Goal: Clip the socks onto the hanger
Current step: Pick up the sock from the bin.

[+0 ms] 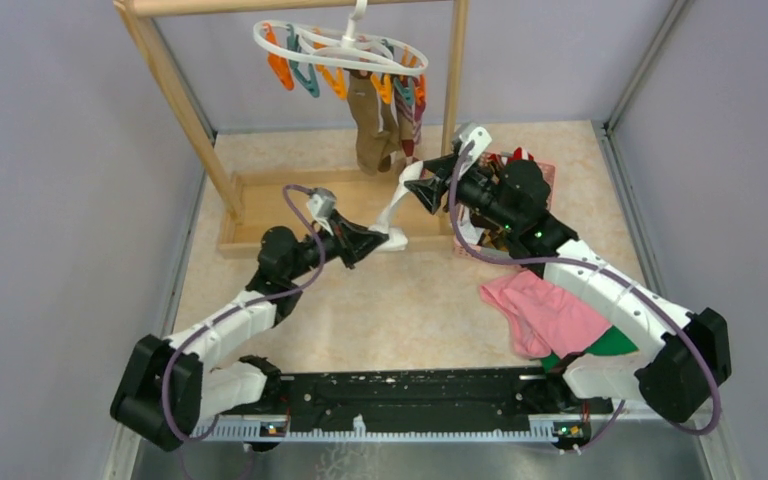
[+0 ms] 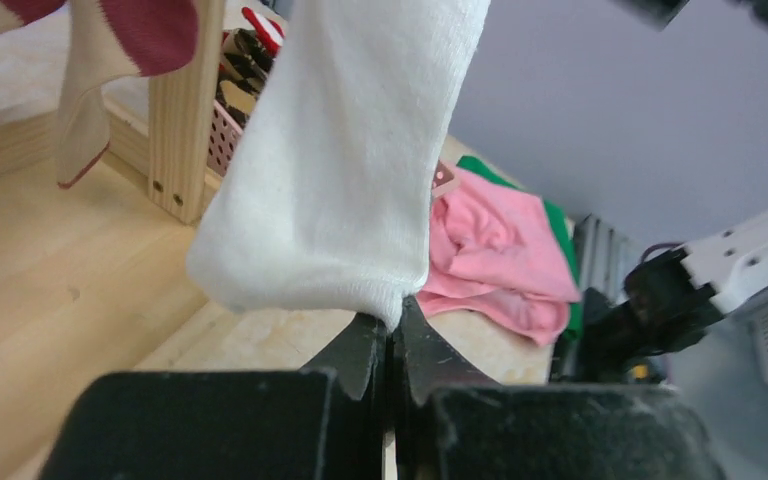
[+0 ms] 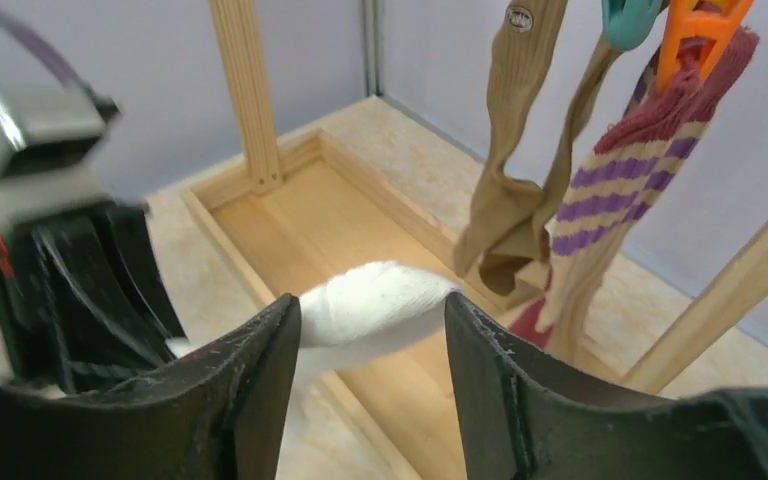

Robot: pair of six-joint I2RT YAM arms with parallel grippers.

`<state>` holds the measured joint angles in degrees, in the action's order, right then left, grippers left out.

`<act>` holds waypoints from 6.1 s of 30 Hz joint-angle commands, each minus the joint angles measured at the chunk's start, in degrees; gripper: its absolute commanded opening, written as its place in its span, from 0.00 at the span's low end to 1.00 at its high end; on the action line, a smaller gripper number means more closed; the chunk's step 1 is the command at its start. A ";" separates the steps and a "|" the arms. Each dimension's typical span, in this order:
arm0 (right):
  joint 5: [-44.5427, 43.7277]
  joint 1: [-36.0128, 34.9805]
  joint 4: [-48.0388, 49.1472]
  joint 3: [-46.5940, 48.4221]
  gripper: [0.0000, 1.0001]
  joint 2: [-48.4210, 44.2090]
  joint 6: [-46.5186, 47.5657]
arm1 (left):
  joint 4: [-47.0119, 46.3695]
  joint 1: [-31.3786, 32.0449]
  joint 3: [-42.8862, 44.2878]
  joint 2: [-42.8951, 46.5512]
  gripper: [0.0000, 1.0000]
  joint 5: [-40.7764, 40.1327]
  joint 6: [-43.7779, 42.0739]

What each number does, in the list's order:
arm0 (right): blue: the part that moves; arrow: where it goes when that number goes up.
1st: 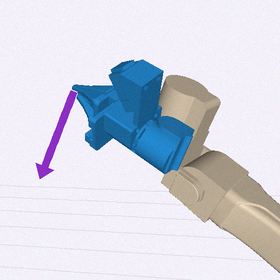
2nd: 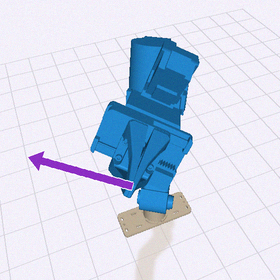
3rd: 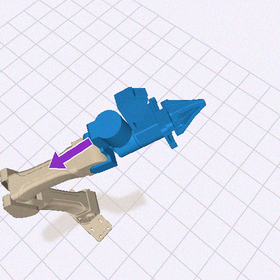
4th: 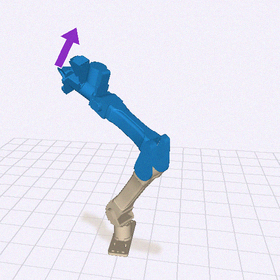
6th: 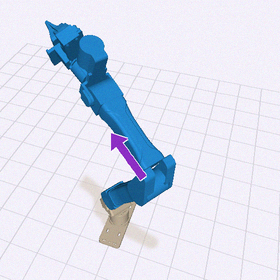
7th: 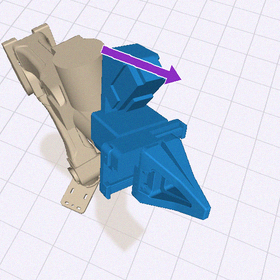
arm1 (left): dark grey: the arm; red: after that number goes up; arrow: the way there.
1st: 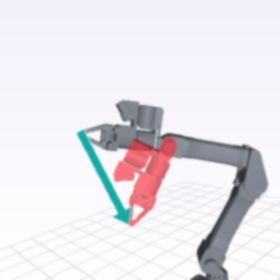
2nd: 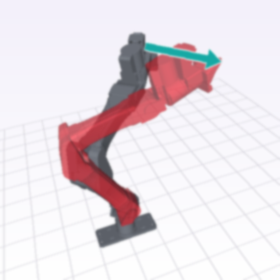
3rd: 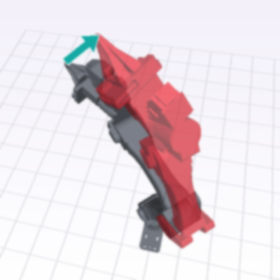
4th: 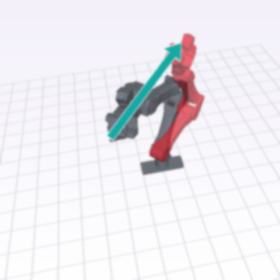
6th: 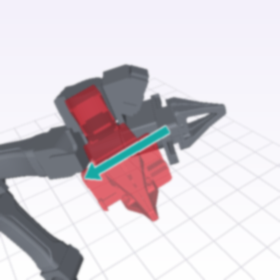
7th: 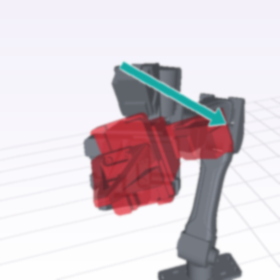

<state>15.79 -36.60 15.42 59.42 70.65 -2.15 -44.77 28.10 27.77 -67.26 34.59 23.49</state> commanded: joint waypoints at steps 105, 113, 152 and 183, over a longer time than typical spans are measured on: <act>42.80 3.02 -0.40 1.38 0.00 10.04 7.24 | -28.45 -8.78 -16.88 10.00 0.84 12.82 -26.91; 44.34 3.02 -0.01 1.86 0.00 11.48 6.81 | -32.22 -8.53 -12.11 4.08 0.70 16.09 -23.60; 36.33 2.98 27.90 -15.56 0.62 1.35 13.40 | -21.01 -7.55 -7.73 11.02 0.00 11.70 -3.24; 39.31 0.99 24.78 -9.12 0.00 5.12 3.43 | -18.06 -6.34 -6.84 12.47 0.16 12.12 -2.57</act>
<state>55.29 -35.24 42.98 45.63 75.61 2.37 -62.35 21.41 19.46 -56.45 47.11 21.76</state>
